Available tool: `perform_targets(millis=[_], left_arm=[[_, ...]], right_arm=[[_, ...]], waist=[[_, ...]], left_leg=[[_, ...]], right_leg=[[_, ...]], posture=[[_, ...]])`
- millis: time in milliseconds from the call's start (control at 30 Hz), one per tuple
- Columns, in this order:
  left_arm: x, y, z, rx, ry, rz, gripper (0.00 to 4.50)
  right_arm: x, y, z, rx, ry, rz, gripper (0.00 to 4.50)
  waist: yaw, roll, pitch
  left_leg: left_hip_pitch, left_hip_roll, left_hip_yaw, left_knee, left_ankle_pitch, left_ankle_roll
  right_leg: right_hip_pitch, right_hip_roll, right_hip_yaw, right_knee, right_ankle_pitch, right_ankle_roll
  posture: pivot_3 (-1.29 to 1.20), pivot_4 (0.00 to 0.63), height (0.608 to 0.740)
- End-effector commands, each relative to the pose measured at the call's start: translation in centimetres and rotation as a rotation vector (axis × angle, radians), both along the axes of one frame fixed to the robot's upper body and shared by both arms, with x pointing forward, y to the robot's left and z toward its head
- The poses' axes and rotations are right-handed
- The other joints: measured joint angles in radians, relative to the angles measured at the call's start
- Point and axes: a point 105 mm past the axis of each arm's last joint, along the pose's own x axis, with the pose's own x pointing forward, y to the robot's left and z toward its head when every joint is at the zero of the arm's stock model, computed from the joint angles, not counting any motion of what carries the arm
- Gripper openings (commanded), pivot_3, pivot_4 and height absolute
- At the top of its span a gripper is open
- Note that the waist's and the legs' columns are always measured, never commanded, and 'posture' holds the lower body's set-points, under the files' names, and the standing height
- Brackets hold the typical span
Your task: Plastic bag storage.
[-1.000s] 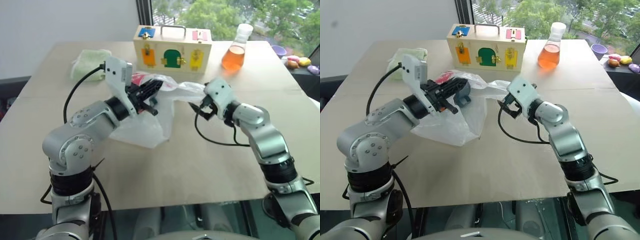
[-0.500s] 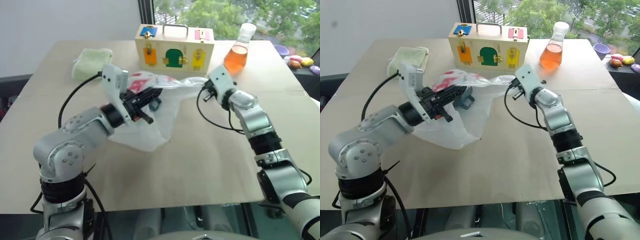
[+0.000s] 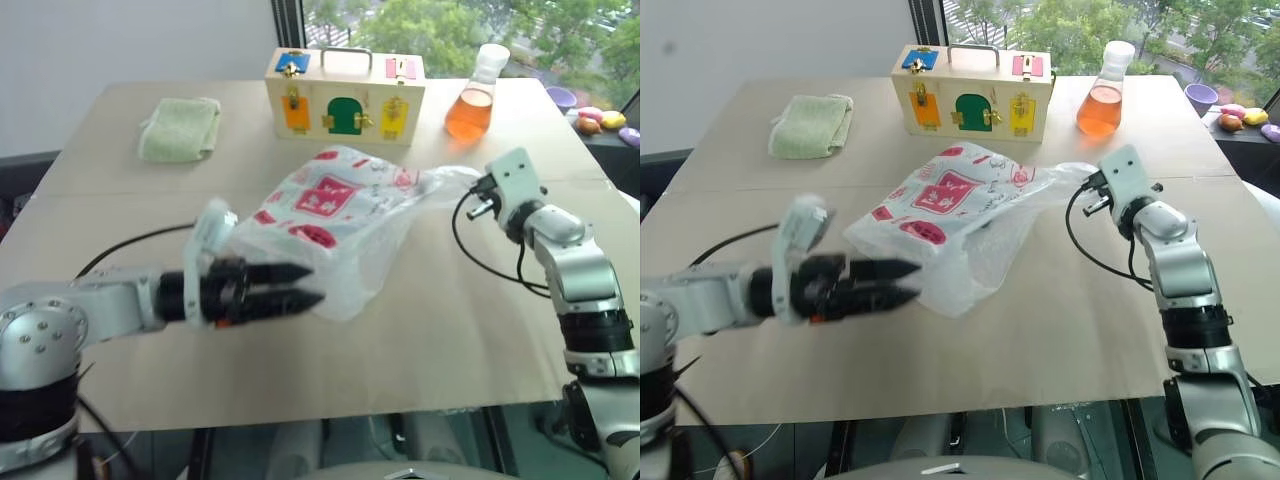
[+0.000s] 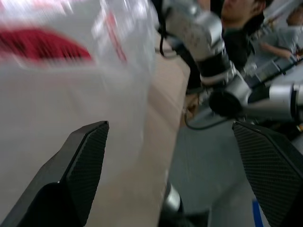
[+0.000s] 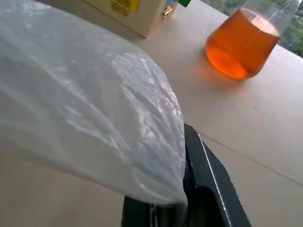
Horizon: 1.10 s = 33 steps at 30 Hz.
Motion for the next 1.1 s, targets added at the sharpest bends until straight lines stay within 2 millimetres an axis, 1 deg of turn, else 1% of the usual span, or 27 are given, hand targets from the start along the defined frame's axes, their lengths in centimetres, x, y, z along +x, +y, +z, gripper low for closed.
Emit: perform_targets(millis=[33,67,133,200,233,300,367,467,600,733,767,800,833,867,900,933,967,1000,1033,1067,1100], left_arm=[[-1.1,-1.4,-1.0,0.008,0.009,-0.075,4.43],[-0.7,-1.7,-1.7,0.021,0.013,-0.049,4.43],[1.6,-1.9,-3.1,0.062,-0.057,0.082,4.43],[7.0,-0.4,-1.9,-0.041,-0.109,0.365,4.43],[9.1,0.7,-1.1,-0.101,-0.106,0.479,4.43],[11.6,2.3,-0.1,-0.163,-0.104,0.6,4.43],[13.4,3.5,0.4,-0.163,-0.128,0.679,4.43],[15.2,4.5,1.0,-0.162,-0.171,0.7,4.43],[17.6,4.8,1.5,-0.133,-0.245,0.692,4.43],[19.8,4.5,1.4,-0.076,-0.304,0.673,4.43],[19.8,4.3,1.7,-0.091,-0.293,0.651,4.43],[19.4,4.0,2.2,-0.126,-0.269,0.605,4.43],[18.2,3.6,2.9,-0.163,-0.239,0.53,4.43],[16.4,3.4,3.3,-0.191,-0.193,0.436,4.43],[13.2,3.6,3.1,-0.208,-0.113,0.317,4.43],[10.1,3.6,2.4,-0.193,-0.034,0.213,4.43],[8.0,3.6,1.9,-0.177,0.023,0.148,4.43],[6.0,3.6,0.9,-0.136,0.072,0.099,4.43],[4.9,3.6,0.3,-0.109,0.096,0.076,4.43],[4.3,3.5,-0.2,-0.088,0.112,0.069,4.43],[4.3,3.5,-1.5,-0.038,0.116,0.097,4.43]], right_arm=[[-0.7,0.8,1.9,0.014,-0.059,0.002,0.0],[-0.9,0.9,1.8,0.016,-0.055,0.005,0.0],[-1.0,1.2,1.7,0.013,-0.046,0.01,0.0],[-1.3,1.2,1.6,0.004,-0.035,0.012,0.0],[-1.4,1.1,1.6,0.0,-0.031,0.012,0.0],[-1.6,0.9,1.7,-0.009,-0.024,0.014,0.0],[-1.8,0.8,1.7,-0.022,-0.018,0.019,0.0],[-2.2,0.6,1.9,-0.026,-0.012,0.028,0.0],[-2.6,0.3,2.3,-0.029,-0.014,0.021,0.0],[-3.5,-0.5,2.4,-0.03,-0.012,-0.004,0.0],[-3.8,-0.6,2.3,-0.03,-0.008,-0.008,0.0],[-4.2,-0.7,2.3,-0.031,-0.005,-0.011,0.0],[-4.5,-0.8,2.2,-0.032,-0.002,-0.016,0.0],[-4.8,-0.9,2.2,-0.029,0.0,-0.022,0.0],[-5.1,-1.0,2.1,-0.025,0.002,-0.03,0.0],[-5.4,-1.0,1.9,-0.022,0.006,-0.034,0.0],[-5.5,-1.0,1.8,-0.019,0.009,-0.037,0.0],[-5.7,-0.9,1.6,-0.014,0.013,-0.038,0.0],[-5.8,-0.8,1.6,-0.01,0.016,-0.038,0.0],[-5.8,-0.8,1.5,-0.006,0.019,-0.037,0.0],[-5.9,-0.6,1.4,0.0,0.023,-0.032,0.0]], waist=[[0.004,0.0,0.0],[0.004,0.0,0.0],[0.006,0.001,-0.001],[0.009,0.001,-0.001],[0.02,0.001,-0.001],[0.023,-0.001,0.0],[0.017,0.0,0.0],[0.018,0.0,0.0],[0.024,0.0,0.0],[0.029,-0.001,0.0],[0.028,-0.001,0.0],[0.026,-0.001,0.0],[0.023,-0.001,0.0],[0.016,-0.001,0.0],[0.01,-0.001,0.0],[-0.018,-0.001,0.0],[-0.024,0.0,-0.001],[-0.03,0.0,-0.001],[-0.034,0.0,-0.001],[-0.029,0.001,0.0],[-0.022,0.001,0.0]], left_leg=[[0.0,0.0,0.0,0.0,0.0,0.0],[0.0,0.0,0.0,0.001,0.0,0.0],[0.001,0.0,0.0,0.001,0.0,0.0],[0.001,0.0,0.0,0.001,0.0,0.0],[0.002,0.0,0.0,0.001,0.0,0.0],[0.001,0.0,-0.003,0.003,0.001,-0.001],[0.001,0.0,-0.002,0.003,0.001,-0.002],[0.001,0.0,-0.001,0.002,0.001,-0.002],[-0.001,0.0,-0.002,0.0,0.001,-0.002],[-0.002,-0.001,-0.002,0.0,0.001,-0.002],[-0.002,-0.001,-0.003,0.0,0.001,-0.002],[-0.002,-0.001,-0.003,0.0,0.001,-0.002],[-0.003,-0.001,-0.003,0.0,0.001,-0.002],[-0.003,-0.001,-0.002,0.0,0.001,-0.002],[-0.003,0.0,-0.002,0.0,0.001,-0.001],[-0.004,0.0,-0.002,-0.001,0.001,-0.001],[-0.007,0.001,0.0,-0.003,0.001,-0.002],[-0.007,0.0,-0.001,-0.004,0.001,-0.001],[-0.007,0.0,-0.001,-0.004,0.001,-0.001],[-0.008,0.0,0.0,-0.004,0.001,-0.001],[-0.009,-0.001,-0.001,-0.004,0.001,-0.001]], right_leg=[[0.0,0.0,0.0,-0.001,-0.001,-0.001],[0.0,0.0,0.0,-0.001,-0.002,-0.003],[0.001,0.0,0.0,-0.001,-0.002,-0.003],[0.002,0.0,0.0,-0.001,-0.002,-0.003],[0.002,0.0,0.0,0.0,-0.001,-0.001],[0.002,0.001,-0.003,0.001,0.0,0.0],[0.002,0.001,-0.002,0.002,0.001,0.0],[0.002,0.001,-0.001,-0.001,0.0,0.0],[0.002,0.001,-0.002,-0.004,0.001,0.0],[0.002,0.0,-0.004,-0.005,0.001,0.0],[0.002,0.0,-0.004,-0.006,0.001,0.0],[0.002,0.0,-0.004,-0.006,0.001,0.0],[0.002,0.0,-0.004,-0.006,0.001,0.0],[0.002,0.0,-0.004,-0.006,0.0,0.0],[0.001,0.0,-0.003,-0.005,0.0,0.0],[0.0,0.0,-0.003,-0.005,0.0,0.0],[-0.006,0.0,0.002,-0.004,0.001,0.0],[-0.007,0.0,0.002,0.001,0.0,0.0],[-0.008,-0.001,0.001,0.003,-0.002,0.0],[-0.011,-0.001,0.002,0.004,-0.002,0.0],[-0.012,-0.002,0.002,0.004,-0.003,0.0]], posture=[[0.0,0.15,0.74],[0.0,0.15,0.74],[0.0,0.15,0.74],[0.0,0.15,0.74],[0.0,0.15,0.74],[0.0,0.15,0.74],[0.0,0.15,0.74],[0.0,0.15,0.74],[0.0,0.15,0.74],[0.0,0.15,0.74],[0.0,0.15,0.74],[0.0,0.15,0.74],[0.0,0.15,0.74],[0.0,0.15,0.74],[0.0,0.15,0.74],[0.0,0.15,0.74],[0.0,0.15,0.74],[0.0,0.15,0.74],[0.0,0.15,0.74],[0.0,0.15,0.74],[0.0,0.15,0.74]])
